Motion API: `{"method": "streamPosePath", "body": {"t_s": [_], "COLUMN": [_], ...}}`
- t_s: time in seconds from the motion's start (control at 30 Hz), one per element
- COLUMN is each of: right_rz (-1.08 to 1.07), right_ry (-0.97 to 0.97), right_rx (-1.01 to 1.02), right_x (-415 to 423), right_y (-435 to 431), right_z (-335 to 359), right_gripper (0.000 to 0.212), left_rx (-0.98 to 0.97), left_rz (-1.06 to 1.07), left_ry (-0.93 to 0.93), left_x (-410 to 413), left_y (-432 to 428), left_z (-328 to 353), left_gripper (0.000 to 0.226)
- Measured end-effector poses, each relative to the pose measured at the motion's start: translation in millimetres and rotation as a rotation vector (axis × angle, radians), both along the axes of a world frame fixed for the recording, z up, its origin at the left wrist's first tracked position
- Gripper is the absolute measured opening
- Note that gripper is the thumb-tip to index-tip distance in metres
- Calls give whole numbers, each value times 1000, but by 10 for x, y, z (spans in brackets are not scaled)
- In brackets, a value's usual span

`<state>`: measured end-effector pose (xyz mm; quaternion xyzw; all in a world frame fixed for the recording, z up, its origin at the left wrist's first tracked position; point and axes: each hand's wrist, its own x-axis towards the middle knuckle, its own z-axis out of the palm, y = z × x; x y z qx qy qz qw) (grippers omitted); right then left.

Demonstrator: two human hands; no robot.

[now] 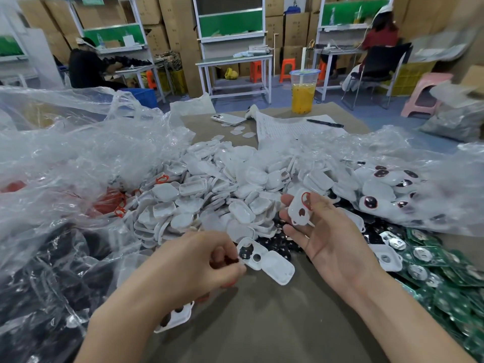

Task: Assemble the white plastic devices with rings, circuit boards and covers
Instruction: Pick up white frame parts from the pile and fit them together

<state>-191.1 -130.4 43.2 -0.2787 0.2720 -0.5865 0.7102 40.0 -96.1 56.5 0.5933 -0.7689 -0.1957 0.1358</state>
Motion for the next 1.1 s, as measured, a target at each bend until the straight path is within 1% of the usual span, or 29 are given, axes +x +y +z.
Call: {"method": "streamPosePath", "body": {"t_s": [0.07,0.13,0.2,0.3,0.47,0.5,0.63,0.67,0.73,0.83,0.9,0.93,1.0,1.1], "right_rz": [-8,-24,-32,-43,-61,-72,-101,-104,-105,-105,-125,-150,-217,-280], "right_ry": [-1,9,26,57,98,111,170,182,190,206,236,268,348,378], "right_rx": [32,36,23,0,-20,-27,-67,-72,-69,-69,-72,-82,-107,-123], "right_x": [4,12,21,33,44,38,6,0,-6,-8,-2,6,33,71], "right_y": [-14,-19,-17,-15,-13,-15,-15,-13,-15,-8,6,10,14,8], "right_z": [-12,-26,-34,-33,-43,-45,-36,-41,-57,-72,-74,-75,-89,-119], "right_gripper": [24,22,25,32,32,31,11,9,10,23,31,32,29,15], "left_rx": [-52,-67,-57,-58,-79,-82,-132,-148,-169,-202,-279,-338,-435,-488], "left_rz": [-23,-42,-48,-53,-73,-75,-48,-42,-23,20,22,12,-41,-184], "left_ry": [-97,-155,-189,-210,-187,-176,-134,-127,-107,-69,-75,-66,-41,-118], "left_x": [-4,-17,-23,-22,-44,-54,-93,-111,-149,-199,-248,-283,-381,-583], "left_y": [-14,-30,-40,-39,-41,-41,-40,-36,-30,-20,-17,-18,-8,31], "left_z": [-26,-58,-82,-101,-109,-106,-77,-62,-40,-48,-66,-80,-108,-204], "left_gripper": [24,24,22,16,1,2,13,15,16,17,16,19,29,34]}}
